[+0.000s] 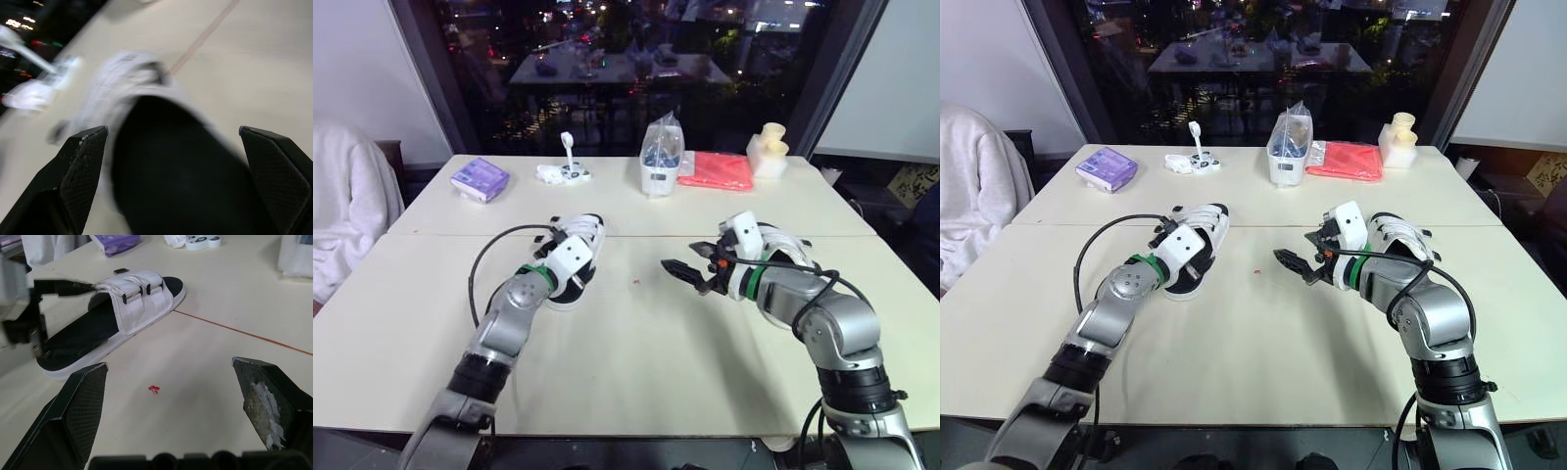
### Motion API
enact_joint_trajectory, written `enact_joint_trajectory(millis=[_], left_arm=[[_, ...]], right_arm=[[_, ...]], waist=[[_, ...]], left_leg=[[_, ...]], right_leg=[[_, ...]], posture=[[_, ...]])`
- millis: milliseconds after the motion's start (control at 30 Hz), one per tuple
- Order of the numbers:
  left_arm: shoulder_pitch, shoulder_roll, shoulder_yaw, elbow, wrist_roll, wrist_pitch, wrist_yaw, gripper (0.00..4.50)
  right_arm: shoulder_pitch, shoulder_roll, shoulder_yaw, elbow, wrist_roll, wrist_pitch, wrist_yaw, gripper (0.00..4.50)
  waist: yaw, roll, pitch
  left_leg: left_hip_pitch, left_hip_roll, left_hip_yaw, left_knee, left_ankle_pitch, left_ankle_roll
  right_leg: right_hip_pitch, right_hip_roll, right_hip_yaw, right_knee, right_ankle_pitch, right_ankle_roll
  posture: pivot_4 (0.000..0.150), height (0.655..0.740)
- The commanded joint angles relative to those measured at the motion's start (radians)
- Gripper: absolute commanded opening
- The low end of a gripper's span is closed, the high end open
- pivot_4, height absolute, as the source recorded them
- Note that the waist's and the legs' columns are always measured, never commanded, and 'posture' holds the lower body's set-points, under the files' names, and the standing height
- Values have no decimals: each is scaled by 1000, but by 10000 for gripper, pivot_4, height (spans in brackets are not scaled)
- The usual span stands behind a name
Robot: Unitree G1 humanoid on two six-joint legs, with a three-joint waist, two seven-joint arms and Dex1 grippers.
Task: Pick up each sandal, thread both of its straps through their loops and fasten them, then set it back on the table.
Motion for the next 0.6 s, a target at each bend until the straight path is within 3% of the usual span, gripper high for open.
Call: enact_joint_trajectory(millis=[33, 167, 300, 600], left_arm=[[11, 31, 81, -198, -124, 152, -93, 44710], [41, 13, 236, -342, -364, 332, -167, 44710], [135, 92, 338, -425, -566, 439, -300, 44710], [176, 197, 378, -447, -758, 489, -356, 44710]], right_arm=[[-4, -43, -32, -32, 11, -13, 24, 43979], [67, -153, -57, -109, 15, 11, 67, 43979], [195, -290, -131, -246, 64, 52, 137, 43979], [308, -375, -254, -340, 143, 104, 152, 43979]], waist=[[-1, 0, 0], [2, 0, 0], [0, 0, 0], [2, -2, 1]], left_leg=[[0, 0, 0, 0, 0, 0], [0, 1, -1, 0, 0, 0], [0, 0, -1, 0, 0, 0], [1, 1, -1, 1, 0, 0]], right_leg=[[0, 0, 0, 0, 0, 0], [0, 1, 0, 0, 0, 0], [0, 1, 1, -1, 0, 0], [1, 1, 2, -1, -2, -5]], posture=[[1500, 7400], [1500, 7400], [1500, 7400], [1500, 7400]])
